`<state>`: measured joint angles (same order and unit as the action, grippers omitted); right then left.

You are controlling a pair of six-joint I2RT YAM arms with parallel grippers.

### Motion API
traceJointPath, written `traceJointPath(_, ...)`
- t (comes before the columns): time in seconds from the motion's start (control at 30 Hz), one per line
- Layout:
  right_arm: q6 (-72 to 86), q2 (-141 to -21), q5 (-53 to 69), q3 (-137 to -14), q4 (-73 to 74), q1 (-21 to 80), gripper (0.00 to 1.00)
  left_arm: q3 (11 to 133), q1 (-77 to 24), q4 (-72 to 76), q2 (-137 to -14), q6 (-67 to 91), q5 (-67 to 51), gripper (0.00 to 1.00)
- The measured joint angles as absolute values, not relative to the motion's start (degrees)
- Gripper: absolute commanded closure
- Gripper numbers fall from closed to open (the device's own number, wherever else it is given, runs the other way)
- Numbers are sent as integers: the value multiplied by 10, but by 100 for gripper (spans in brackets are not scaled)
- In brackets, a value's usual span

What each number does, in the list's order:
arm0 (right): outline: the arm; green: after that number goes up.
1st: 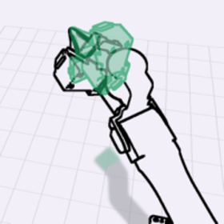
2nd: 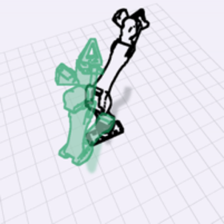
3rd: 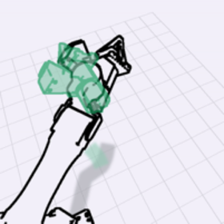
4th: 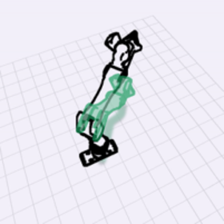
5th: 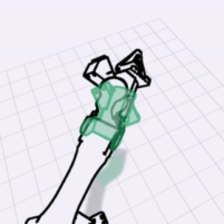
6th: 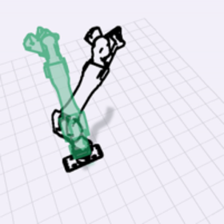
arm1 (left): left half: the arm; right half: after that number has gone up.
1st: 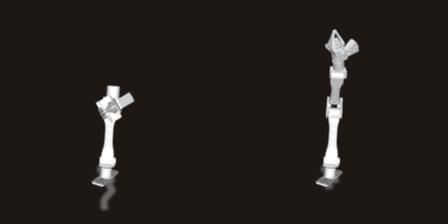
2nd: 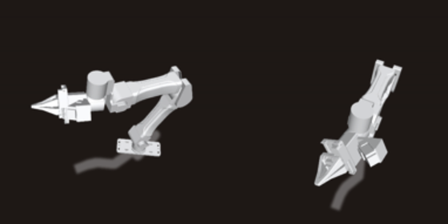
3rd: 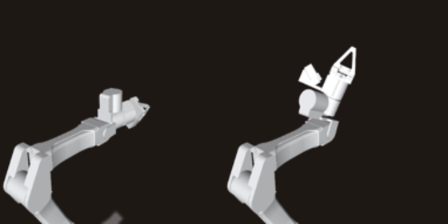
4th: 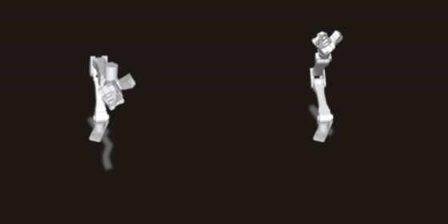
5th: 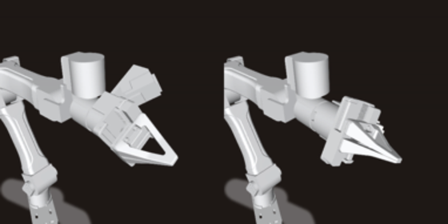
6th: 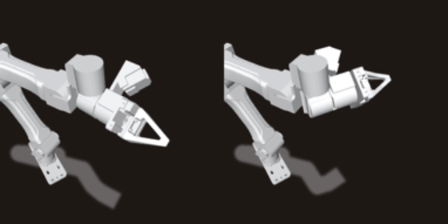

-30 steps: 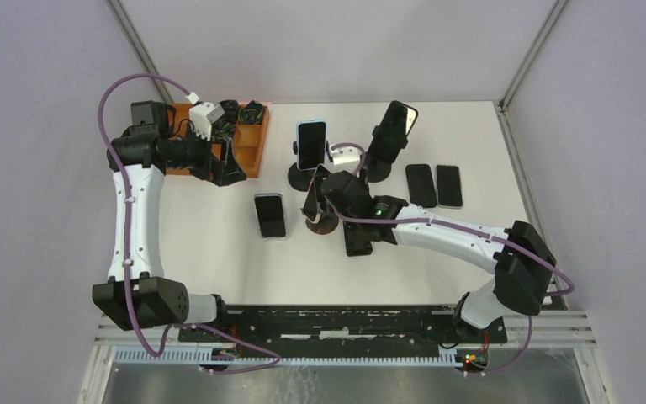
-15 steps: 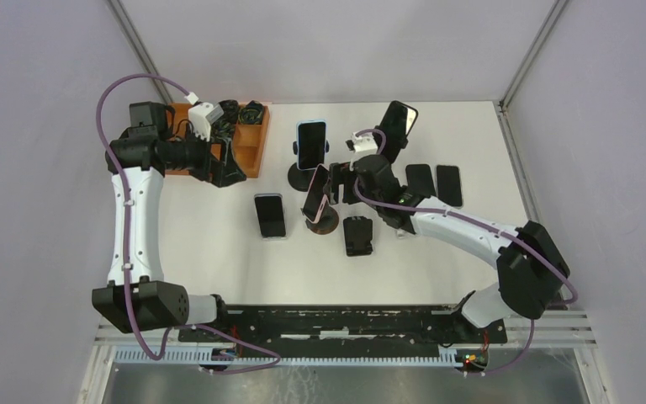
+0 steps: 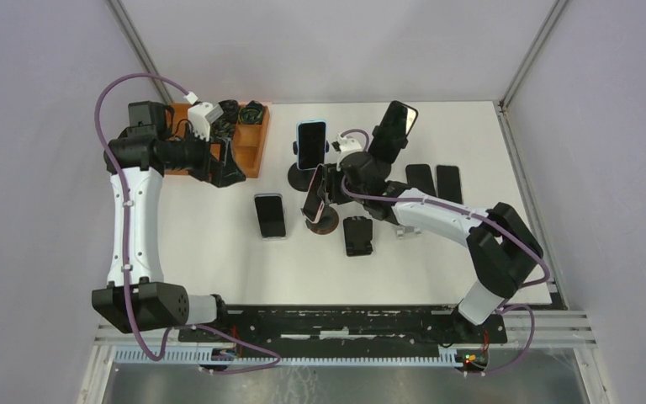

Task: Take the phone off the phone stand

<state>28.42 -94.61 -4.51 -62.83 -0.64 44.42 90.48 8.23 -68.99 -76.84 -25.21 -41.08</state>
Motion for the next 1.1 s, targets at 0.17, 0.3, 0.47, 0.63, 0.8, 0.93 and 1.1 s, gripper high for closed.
traceJointPath(0.17, 293, -958, -30, -630, -25, 443, 80, 907, 83, -690, -768, -253, -411, 0)
traceJointPath(0.3, 301, -955, -5, -630, -45, 445, 85, 907, 82, -690, -768, -257, -411, 0)
traceJointPath(0.47, 291, -934, 8, -621, -50, 443, 87, 907, 82, -691, -768, -260, -410, 0)
traceJointPath(0.63, 287, -867, 31, -587, -67, 441, 86, 907, 82, -692, -768, -260, -410, 0)
traceJointPath(0.8, 287, -819, 78, -575, -83, 436, 88, 907, 82, -692, -768, -260, -410, 0)
traceJointPath(0.93, 281, -777, 99, -575, -58, 432, 100, 907, 83, -695, -766, -260, -410, 0)
traceJointPath(1.1, 256, -658, 77, -583, 70, 387, 100, 907, 82, -702, -765, -260, -410, 0)
